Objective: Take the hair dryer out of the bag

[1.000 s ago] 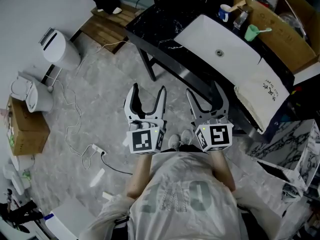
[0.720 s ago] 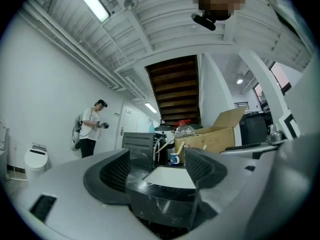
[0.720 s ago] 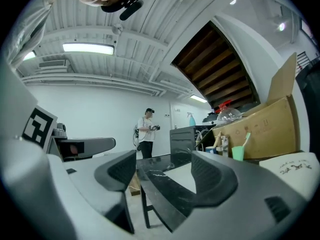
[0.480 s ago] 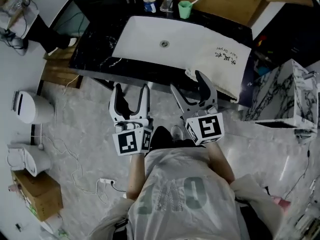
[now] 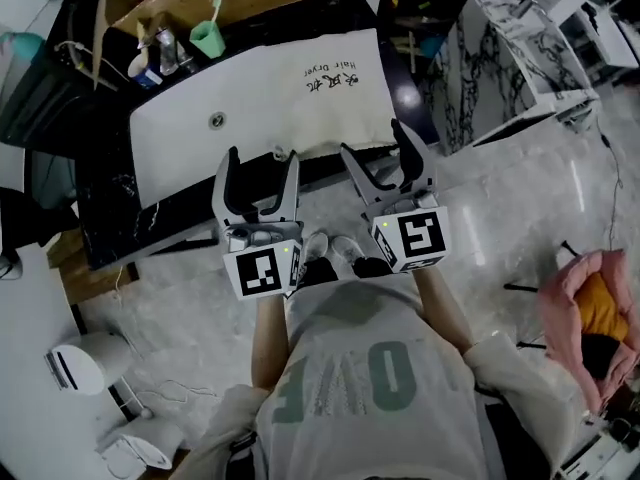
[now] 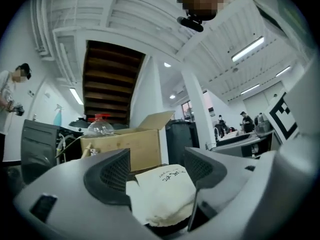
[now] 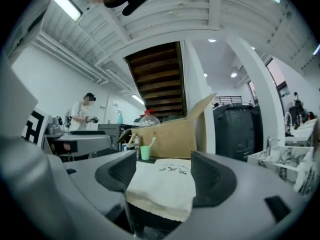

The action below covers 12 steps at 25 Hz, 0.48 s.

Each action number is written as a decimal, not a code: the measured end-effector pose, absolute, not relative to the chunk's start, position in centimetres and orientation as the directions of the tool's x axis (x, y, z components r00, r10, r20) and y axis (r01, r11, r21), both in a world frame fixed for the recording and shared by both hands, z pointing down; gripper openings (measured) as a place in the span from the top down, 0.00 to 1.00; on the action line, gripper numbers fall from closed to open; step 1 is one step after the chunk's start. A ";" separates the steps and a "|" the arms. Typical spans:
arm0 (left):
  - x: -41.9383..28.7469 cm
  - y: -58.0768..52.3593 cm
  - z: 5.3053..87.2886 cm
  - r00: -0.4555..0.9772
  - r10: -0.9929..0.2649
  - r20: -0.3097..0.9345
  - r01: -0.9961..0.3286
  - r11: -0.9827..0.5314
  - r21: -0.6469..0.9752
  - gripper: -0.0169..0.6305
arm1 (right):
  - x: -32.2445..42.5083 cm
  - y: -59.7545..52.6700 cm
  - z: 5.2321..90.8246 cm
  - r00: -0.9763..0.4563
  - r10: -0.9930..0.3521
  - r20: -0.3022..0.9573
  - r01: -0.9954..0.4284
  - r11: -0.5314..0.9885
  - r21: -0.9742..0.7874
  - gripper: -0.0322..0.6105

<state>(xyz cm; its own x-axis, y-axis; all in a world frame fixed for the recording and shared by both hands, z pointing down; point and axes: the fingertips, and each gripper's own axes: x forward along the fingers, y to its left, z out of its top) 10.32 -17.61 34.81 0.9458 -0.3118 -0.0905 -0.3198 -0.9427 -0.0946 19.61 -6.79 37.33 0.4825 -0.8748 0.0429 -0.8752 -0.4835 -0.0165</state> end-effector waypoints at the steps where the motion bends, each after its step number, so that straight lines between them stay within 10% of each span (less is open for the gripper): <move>1: 11.2 -17.3 34.9 0.957 -0.276 -0.084 -0.284 -0.954 -0.101 0.49 | 19.9 -6.3 37.6 0.509 -0.859 0.052 -0.860 -0.511 -0.013 0.44; 12: 16.3 -16.1 36.2 1.000 -0.015 -0.024 -0.018 -0.993 -0.117 0.49 | 20.8 -3.6 38.5 0.686 -0.722 0.090 -0.724 -0.689 -0.016 0.44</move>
